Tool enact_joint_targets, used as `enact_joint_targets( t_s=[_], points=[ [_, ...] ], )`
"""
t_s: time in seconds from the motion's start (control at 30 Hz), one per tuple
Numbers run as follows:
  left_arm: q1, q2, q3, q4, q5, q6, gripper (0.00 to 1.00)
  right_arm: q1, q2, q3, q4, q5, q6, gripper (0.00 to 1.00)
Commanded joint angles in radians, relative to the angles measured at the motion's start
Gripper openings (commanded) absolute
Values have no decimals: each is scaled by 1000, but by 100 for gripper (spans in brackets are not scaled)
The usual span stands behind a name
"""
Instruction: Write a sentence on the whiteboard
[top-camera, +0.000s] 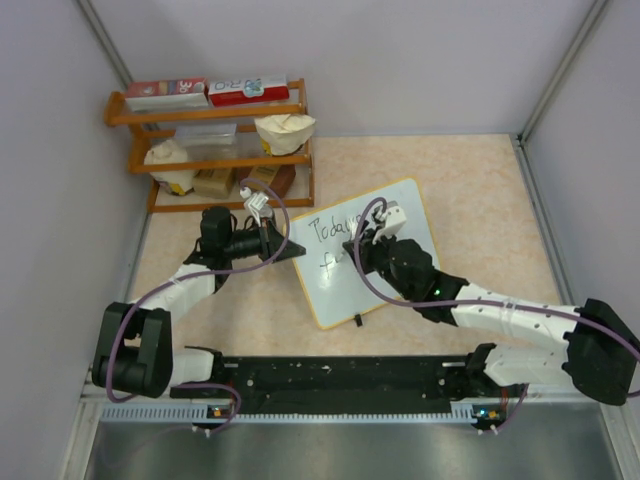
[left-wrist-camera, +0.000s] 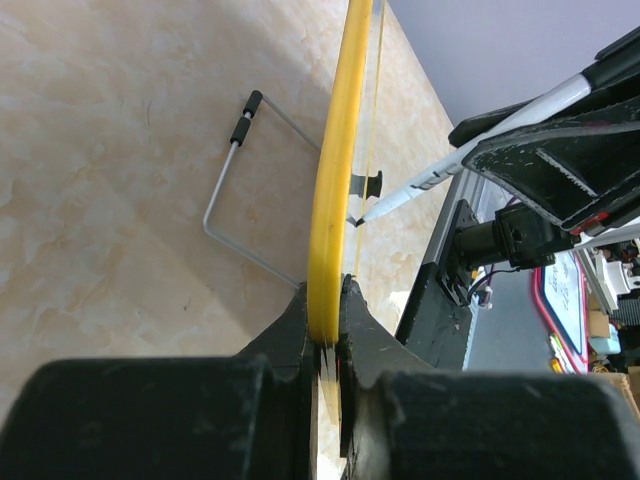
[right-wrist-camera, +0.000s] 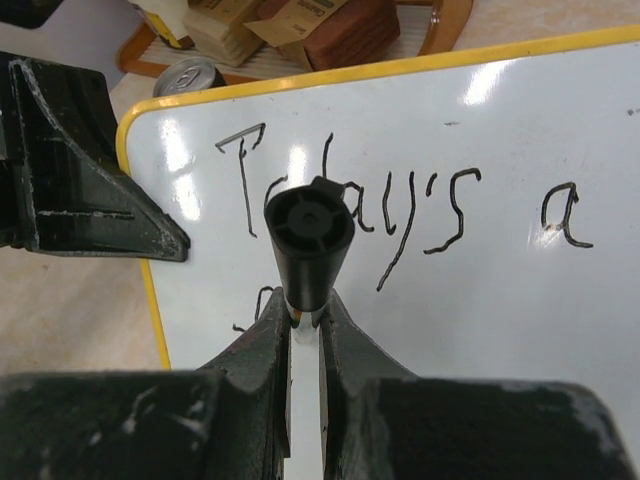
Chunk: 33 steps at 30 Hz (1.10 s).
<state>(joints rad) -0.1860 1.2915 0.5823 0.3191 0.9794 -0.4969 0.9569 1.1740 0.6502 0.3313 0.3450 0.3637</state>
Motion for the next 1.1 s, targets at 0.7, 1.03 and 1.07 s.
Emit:
enact_joint_targets(
  t_s=[0.7,1.03,1.07],
  points=[
    [-10,6,-24,-49,-70,162,0,-24,-13,29,-12,35,-9,0],
    [-10,8,-24,-49,-70,162,0,-37,-13,51,-5,32,-20,0],
    [-10,8,-24,-49,-70,162,0,-40,-11,52,-6,32,-19,0]
  ],
)
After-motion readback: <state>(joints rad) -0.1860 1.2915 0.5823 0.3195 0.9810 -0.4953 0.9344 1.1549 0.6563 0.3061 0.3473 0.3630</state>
